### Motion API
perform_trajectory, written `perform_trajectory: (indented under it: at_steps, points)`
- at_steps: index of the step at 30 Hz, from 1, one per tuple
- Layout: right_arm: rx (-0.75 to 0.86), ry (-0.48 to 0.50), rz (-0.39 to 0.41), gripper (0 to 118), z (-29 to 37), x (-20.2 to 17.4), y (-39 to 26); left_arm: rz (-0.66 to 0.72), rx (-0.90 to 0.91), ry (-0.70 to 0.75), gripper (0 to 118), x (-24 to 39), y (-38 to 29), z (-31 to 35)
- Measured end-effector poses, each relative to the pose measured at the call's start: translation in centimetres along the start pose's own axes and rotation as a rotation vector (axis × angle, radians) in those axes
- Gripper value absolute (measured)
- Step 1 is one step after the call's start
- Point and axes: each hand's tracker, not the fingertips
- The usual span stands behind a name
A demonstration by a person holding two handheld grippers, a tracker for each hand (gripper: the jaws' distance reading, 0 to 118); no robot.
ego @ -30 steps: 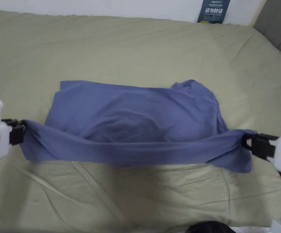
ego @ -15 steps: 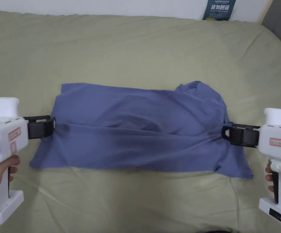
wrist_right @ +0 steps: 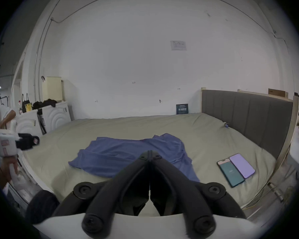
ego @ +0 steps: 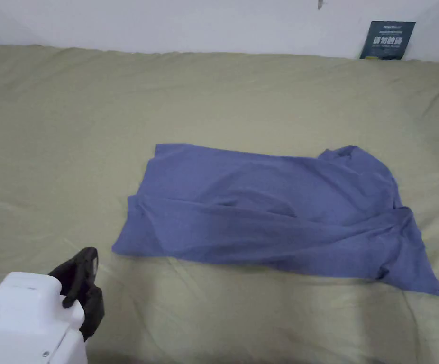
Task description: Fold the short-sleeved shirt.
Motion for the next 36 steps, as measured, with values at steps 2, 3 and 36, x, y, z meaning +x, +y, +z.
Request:
perform_trajectory:
  at_steps: [2,3,36]
  points:
    - [-0.036,0.002,0.014,0,-0.3,-0.4,-0.2,0.066,-0.071,-0.023,0,0.1,-1.0,-2.3]
    - [-0.048,-0.014,0.042,0,-0.5,-0.4,-0.3,0.050,-0.103,-0.028,0,-0.1,-1.3,-3.4]
    - [-0.378,-0.134,0.083,78,-11.3,7.2,-4.6,0.083,-0.422,-0.139,4,-3.1,-0.8,-21.1]
